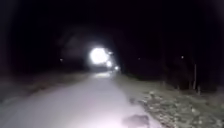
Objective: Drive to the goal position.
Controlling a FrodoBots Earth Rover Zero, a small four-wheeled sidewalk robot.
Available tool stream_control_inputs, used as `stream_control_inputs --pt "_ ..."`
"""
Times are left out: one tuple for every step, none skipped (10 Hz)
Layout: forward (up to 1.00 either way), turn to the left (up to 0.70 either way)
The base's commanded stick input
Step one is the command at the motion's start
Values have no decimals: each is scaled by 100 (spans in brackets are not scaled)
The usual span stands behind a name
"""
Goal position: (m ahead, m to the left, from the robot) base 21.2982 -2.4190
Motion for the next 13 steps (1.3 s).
stream_control_inputs --pt "100 29" --pt "100 40" --pt "100 40" --pt "100 40" --pt "100 40" --pt "100 40" --pt "100 5" --pt "100 0" --pt "100 0" --pt "100 2" --pt "100 8" --pt "100 16" --pt "100 25"
